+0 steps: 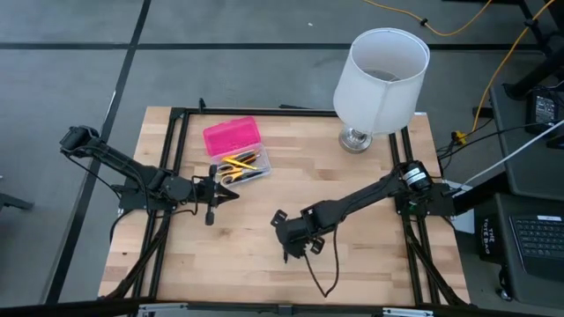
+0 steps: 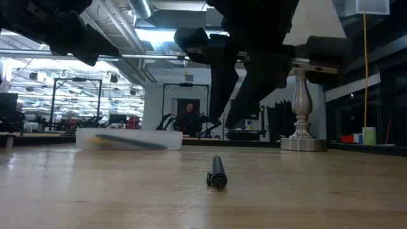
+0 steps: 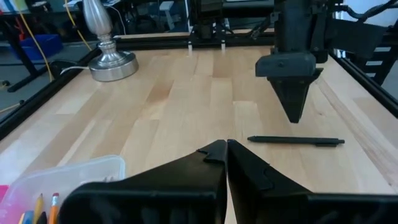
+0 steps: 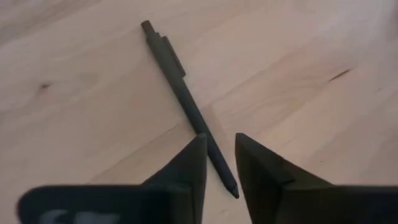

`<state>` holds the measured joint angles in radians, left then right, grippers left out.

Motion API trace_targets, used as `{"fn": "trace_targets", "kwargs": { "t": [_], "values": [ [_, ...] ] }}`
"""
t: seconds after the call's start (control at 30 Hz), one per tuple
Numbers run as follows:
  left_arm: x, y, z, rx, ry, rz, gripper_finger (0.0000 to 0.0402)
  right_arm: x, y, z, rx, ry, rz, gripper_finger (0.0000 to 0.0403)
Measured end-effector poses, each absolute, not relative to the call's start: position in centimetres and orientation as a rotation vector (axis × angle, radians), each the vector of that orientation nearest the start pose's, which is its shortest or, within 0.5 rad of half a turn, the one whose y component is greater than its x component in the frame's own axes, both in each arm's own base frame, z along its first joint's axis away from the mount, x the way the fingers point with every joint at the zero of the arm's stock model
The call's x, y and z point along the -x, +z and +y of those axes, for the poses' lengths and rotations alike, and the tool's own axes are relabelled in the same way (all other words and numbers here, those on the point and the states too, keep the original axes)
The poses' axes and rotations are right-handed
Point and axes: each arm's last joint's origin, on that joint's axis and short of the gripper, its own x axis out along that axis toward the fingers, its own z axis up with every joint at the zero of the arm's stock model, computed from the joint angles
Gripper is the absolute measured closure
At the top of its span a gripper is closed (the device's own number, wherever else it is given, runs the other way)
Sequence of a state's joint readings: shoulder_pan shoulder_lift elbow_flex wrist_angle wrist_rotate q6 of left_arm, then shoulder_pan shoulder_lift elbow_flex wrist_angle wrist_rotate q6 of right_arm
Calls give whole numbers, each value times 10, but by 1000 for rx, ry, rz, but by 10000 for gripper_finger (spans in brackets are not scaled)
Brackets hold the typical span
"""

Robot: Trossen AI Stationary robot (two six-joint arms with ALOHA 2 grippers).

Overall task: Pick & place school supplies into a supply box
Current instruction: Put the black pen into the pink supply box

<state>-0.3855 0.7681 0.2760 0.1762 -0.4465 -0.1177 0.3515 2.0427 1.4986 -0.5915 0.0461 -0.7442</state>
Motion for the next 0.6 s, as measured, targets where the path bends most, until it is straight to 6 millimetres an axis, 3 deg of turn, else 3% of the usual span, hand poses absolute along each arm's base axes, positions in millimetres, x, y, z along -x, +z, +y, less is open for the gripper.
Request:
{"fn": "trace_targets", "kwargs": {
  "t": [0.2, 0.43, 0.6],
  "values": [
    [-156, 195, -50, -11, 78, 286, 396, -400, 164, 145, 898, 691, 980, 286],
    [-156, 195, -50, -11, 78, 285, 396, -403, 143, 142, 1073, 660, 1039, 285],
    [-156, 195, -50, -11, 78, 285, 396, -405, 140, 139, 1092, 629, 1060, 285]
  ]
}}
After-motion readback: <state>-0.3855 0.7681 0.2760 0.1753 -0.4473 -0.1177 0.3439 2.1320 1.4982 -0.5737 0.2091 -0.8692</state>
